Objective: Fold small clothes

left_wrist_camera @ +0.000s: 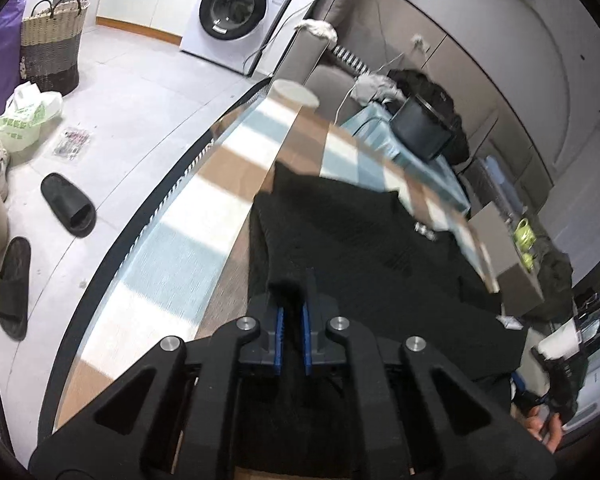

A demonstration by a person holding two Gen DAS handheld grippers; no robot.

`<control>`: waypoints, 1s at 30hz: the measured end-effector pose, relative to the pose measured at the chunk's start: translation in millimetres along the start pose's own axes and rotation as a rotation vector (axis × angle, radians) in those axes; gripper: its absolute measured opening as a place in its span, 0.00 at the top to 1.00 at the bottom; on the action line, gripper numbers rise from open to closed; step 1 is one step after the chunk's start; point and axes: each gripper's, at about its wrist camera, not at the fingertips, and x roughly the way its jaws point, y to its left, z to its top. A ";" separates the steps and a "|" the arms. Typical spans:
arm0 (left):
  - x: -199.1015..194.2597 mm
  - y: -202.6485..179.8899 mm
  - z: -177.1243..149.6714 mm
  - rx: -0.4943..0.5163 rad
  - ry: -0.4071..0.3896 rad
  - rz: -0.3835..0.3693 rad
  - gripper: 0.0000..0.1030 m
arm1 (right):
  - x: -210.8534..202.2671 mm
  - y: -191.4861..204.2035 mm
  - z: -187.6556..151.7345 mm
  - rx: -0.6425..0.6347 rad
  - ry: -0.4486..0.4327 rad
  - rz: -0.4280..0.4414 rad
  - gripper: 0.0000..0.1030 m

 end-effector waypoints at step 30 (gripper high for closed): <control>84.2 -38.3 107.9 0.064 -0.009 -0.011 0.97 | 56.4 37.6 100.1 -0.039 0.057 0.132 0.94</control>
